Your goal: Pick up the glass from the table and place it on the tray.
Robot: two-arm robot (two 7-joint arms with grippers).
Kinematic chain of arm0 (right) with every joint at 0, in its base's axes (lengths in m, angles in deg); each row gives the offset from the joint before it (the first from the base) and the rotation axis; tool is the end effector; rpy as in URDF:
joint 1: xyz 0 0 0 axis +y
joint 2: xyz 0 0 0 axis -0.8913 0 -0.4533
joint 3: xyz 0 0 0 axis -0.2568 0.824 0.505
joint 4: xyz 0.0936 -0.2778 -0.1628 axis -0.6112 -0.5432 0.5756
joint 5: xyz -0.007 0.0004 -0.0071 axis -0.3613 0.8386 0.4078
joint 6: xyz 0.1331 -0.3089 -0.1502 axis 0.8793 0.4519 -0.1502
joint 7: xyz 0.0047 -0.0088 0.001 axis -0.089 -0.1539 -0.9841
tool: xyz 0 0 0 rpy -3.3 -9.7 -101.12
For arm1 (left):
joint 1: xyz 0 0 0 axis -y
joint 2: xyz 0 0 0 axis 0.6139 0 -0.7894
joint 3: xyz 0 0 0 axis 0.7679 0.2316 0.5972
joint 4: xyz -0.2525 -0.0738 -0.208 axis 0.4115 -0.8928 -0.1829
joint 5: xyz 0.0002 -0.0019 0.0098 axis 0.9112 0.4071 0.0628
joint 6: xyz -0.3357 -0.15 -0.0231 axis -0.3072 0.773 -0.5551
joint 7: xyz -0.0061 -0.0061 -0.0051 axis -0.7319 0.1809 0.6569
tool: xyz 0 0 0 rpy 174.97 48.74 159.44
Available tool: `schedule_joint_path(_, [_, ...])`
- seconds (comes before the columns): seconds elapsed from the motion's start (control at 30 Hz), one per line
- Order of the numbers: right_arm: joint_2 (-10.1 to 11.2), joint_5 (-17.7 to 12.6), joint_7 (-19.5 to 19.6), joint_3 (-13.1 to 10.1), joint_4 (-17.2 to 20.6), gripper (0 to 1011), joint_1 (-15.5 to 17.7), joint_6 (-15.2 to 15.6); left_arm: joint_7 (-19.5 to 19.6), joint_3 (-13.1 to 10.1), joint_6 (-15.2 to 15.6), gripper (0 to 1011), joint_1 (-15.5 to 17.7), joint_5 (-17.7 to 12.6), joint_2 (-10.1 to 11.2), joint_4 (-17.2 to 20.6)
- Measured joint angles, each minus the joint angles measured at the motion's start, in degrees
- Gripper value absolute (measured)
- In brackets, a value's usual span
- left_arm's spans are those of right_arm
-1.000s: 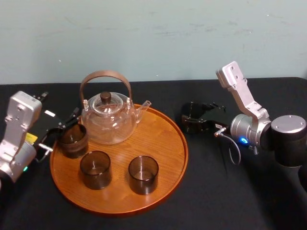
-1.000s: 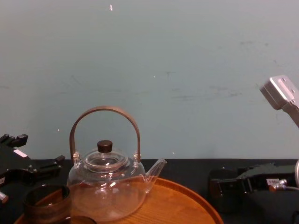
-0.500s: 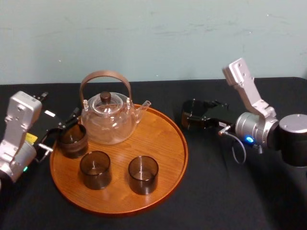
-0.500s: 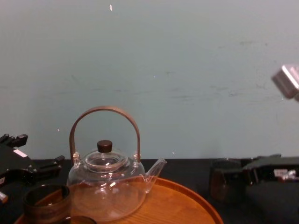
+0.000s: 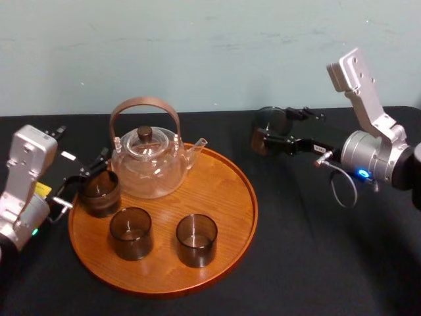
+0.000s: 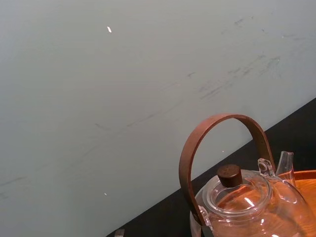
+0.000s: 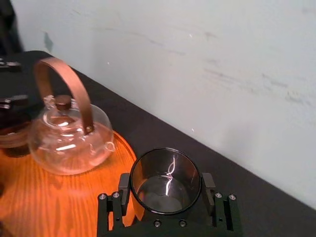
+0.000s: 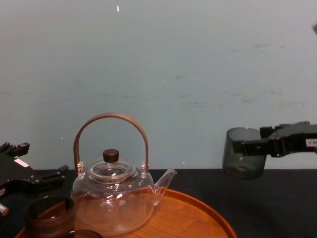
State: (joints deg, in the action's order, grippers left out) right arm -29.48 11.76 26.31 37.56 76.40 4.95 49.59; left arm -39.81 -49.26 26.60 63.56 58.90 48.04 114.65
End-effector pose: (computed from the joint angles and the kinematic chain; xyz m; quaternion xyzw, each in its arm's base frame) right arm 0.4848 -0.0429 -0.2419 -0.1566 0.0080 -0.4332 0.8876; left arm 0.4218 0.0925 -0.3502 0.1415 -0.1325 0.5798 0.7913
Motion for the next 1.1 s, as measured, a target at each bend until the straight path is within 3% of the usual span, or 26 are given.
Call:
schedule_joint_path(0.2, [1.5,-0.9,-2.2,1.2,2.6,886,0.3,-0.4,0.0,0.0,0.0,1001,0.0,0.0,0.0,0.0])
schedule_joint_path(0.6, [1.9,-2.0,-6.4,6.2,2.9,886,-0.2,-1.6,0.0,0.0,0.0,1002,0.0,0.0,0.0,0.0])
schedule_joint_path(0.8, [1.6,-2.2,-7.4,9.0,2.1,886,-0.8,-2.3,0.0,0.0,0.0,1001,0.0,0.0,0.0,0.0])
schedule_joint_path(1.1, [0.9,-1.4,-7.0,11.4,-0.3,886,-1.6,-3.3,0.0,0.0,0.0,1001,0.0,0.0,0.0,0.0])
